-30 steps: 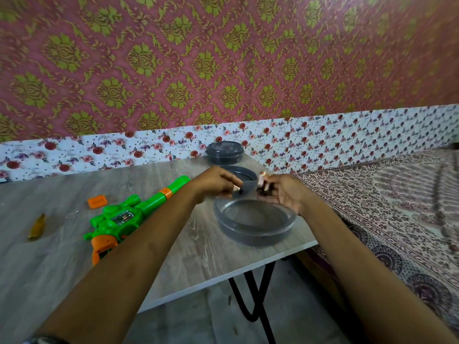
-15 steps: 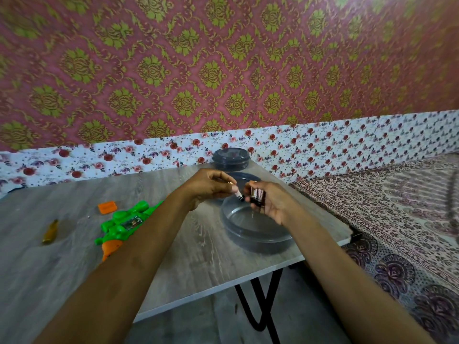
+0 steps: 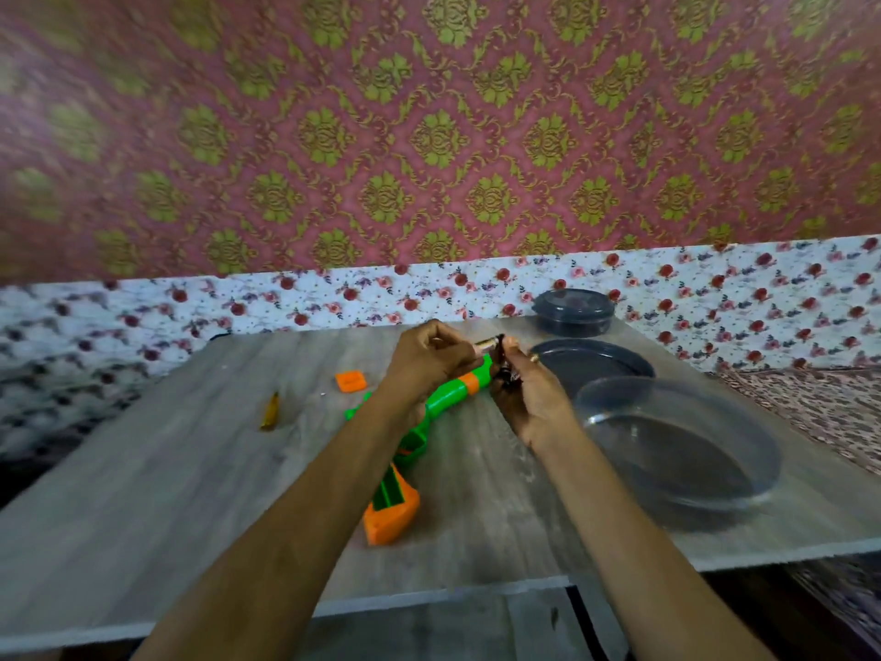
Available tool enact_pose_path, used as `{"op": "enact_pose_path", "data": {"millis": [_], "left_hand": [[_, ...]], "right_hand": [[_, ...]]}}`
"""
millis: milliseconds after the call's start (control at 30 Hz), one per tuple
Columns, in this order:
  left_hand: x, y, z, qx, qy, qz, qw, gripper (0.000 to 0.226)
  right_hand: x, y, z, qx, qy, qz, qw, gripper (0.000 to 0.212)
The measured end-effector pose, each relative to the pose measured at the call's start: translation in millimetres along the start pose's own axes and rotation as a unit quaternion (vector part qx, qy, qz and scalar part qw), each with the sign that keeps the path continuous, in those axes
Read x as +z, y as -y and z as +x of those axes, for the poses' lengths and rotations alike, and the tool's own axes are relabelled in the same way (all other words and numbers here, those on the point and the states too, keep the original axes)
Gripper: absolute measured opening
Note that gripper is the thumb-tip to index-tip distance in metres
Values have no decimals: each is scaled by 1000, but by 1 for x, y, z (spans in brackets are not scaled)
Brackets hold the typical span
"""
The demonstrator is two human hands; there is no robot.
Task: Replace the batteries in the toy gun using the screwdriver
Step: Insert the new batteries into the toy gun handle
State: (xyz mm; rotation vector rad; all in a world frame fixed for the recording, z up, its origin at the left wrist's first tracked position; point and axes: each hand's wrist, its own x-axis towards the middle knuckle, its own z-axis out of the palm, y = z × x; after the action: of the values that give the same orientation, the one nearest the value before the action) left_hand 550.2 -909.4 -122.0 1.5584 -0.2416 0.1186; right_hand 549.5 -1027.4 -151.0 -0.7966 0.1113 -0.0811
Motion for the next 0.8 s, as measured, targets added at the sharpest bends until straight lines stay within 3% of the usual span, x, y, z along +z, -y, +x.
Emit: {"op": "enact_pose_path", "data": {"millis": [167, 300, 367, 433, 533, 667, 800], "left_hand": [[-41, 26, 0, 68, -23, 131, 989, 14], [-66, 40, -4, 35, 2, 140, 990, 9], [-76, 47, -6, 27, -31, 167, 985, 8], [-93, 54, -6, 32, -77, 298, 951, 10], [-110, 60, -8, -53, -81, 411, 907, 39], [-110, 63, -14, -146, -36, 415, 897, 77], [-100, 68, -20, -168, -28, 277, 946, 51]], "right_hand": [[22, -44, 18, 5, 22, 0, 1000, 19], [16, -66, 28, 21, 26, 4, 999, 17], [9, -71, 32, 15, 32, 4, 999, 18], [3, -74, 34, 6, 30, -33, 999, 18], [-2, -82, 38, 1, 17, -135, 991, 8], [-3, -87, 41, 4, -2, -170, 985, 8], [-5, -77, 33, 4, -6, -112, 994, 16]]}}
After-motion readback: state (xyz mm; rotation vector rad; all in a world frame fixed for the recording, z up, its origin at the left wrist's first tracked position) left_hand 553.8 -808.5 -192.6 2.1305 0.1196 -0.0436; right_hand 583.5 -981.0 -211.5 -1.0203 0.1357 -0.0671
